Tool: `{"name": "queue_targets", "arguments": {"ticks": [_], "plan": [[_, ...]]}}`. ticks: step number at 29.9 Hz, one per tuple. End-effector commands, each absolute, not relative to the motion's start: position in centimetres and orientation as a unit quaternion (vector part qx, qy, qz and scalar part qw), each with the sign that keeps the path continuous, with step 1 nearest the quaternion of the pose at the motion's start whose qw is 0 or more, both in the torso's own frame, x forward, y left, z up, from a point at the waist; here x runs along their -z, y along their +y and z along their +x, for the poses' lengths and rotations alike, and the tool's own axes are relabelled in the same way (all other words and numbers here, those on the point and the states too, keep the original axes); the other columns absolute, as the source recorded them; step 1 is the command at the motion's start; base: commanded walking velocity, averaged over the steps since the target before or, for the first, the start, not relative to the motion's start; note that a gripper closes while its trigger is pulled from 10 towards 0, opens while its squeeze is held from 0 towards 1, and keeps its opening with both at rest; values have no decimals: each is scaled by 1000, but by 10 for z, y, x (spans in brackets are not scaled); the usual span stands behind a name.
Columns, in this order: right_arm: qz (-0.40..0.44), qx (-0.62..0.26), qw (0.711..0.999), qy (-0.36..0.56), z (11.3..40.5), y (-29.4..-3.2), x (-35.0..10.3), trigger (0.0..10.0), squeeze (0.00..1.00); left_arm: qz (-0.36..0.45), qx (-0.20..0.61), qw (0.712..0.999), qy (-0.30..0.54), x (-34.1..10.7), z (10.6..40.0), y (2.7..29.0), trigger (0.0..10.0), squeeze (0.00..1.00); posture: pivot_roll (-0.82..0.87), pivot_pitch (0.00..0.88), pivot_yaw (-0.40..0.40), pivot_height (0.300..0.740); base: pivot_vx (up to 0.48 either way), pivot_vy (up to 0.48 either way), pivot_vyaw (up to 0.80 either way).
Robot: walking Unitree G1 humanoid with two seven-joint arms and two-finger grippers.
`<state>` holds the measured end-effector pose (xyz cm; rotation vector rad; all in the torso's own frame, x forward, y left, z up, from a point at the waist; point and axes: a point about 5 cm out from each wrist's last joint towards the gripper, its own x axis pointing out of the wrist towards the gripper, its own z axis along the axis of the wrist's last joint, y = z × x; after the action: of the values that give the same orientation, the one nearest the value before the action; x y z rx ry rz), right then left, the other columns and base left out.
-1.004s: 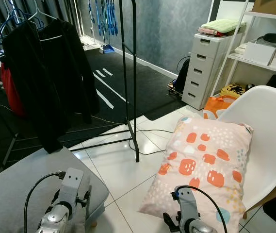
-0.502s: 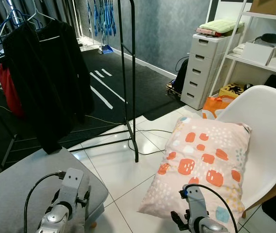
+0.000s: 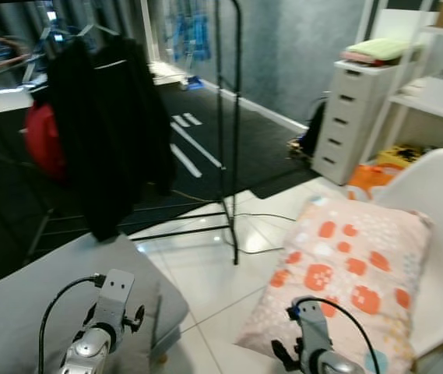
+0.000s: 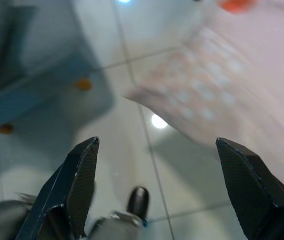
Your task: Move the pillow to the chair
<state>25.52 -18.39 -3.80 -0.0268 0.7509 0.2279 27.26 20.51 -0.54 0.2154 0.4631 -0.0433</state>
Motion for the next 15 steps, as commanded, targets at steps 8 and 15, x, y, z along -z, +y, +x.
{"name": "queue_targets", "arguments": {"ticks": [8, 15], "plan": [[-14, -124, 927, 354, 268, -159, 32, 10000, 0, 106, 19, 966, 236, 9, 269, 207, 10000, 0, -126, 0, 19, 740, 0, 0, 800], [-16, -127, 924, 360, 265, -146, 35, 10000, 0, 103, 17, 968, 230, 6, 273, 205, 10000, 0, -137, 0, 8, 740, 0, 0, 800]]}}
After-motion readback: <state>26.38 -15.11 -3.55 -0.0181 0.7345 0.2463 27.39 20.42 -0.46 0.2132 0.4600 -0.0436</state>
